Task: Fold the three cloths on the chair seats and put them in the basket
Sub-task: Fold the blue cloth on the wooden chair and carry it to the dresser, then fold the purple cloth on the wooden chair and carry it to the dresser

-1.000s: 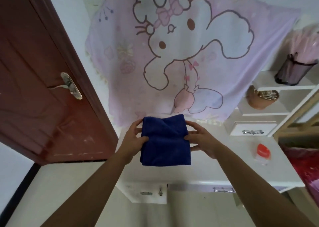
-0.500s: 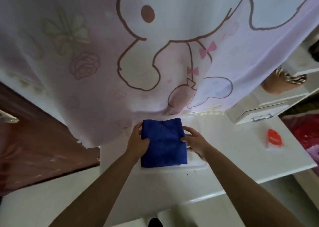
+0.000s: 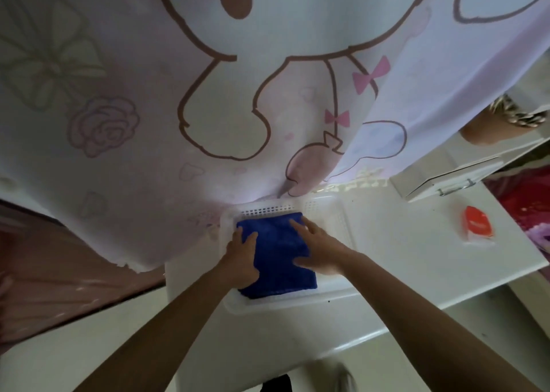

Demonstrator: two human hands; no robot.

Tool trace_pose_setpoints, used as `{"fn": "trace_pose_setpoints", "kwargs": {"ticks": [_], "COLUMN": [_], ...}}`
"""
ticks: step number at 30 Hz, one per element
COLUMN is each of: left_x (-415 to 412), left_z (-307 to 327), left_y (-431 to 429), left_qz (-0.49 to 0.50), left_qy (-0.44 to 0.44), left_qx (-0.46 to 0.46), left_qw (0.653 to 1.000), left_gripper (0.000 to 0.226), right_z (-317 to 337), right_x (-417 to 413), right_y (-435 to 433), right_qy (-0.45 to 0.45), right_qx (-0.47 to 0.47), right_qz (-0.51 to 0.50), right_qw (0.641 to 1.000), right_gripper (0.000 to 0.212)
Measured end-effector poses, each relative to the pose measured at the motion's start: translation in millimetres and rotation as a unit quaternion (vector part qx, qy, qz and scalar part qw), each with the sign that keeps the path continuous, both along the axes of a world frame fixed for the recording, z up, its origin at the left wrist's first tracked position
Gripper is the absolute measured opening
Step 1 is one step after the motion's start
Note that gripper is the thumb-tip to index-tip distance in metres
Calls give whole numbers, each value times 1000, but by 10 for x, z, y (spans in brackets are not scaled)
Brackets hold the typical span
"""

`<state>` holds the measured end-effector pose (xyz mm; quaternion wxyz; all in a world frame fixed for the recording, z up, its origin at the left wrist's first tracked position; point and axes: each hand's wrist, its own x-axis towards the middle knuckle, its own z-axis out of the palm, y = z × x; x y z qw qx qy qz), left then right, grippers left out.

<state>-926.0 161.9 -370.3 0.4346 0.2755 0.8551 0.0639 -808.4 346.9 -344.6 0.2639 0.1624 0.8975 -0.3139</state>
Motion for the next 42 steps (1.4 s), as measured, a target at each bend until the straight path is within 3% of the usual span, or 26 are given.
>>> {"fn": "trace_pose_setpoints", "kwargs": {"ticks": [4,7,11,16,20,26,30,32,37,42], "left_x": [-120,-51,59,213,316,786,1459,1841,2825,4283], "left_z": [-293,-472,-506,75,751,1494,1745,1851,2217,2517], "left_y": [30,24,-2,-144,-289,-597,-966,-1234,-1948,-3106], "left_qz": [-59,-61,-19,53,65,155,184,202,291,425], "left_qy": [-31,-12,18,73,229,421,549,595,599,595], "left_qx": [6,38,71,136,199,205,158,80,-76,-188], "left_qw": [998,997,997,987,950,870,800,774,742,655], "left_gripper": [106,111,102,65,42,66,56,59,66,72], "right_z": [-361,-576,-545,-172,430,1248,1484,1550,1654,1909], "right_x": [-57,-25,-19,2,34,245,315,418,762,1507], "right_y": [-82,-117,-114,-72,10,121,-61,-348,-1285,-2767], "right_qy": [-42,-40,-40,-41,48,249,345,384,485,538], "right_qx": [123,164,154,99,139,220,222,199,140,69], "right_qz": [170,182,176,91,60,102,122,140,221,338], "right_qw": [977,969,971,990,987,938,904,890,834,769], "right_gripper": [127,133,131,109,78,62,68,70,72,76]}}
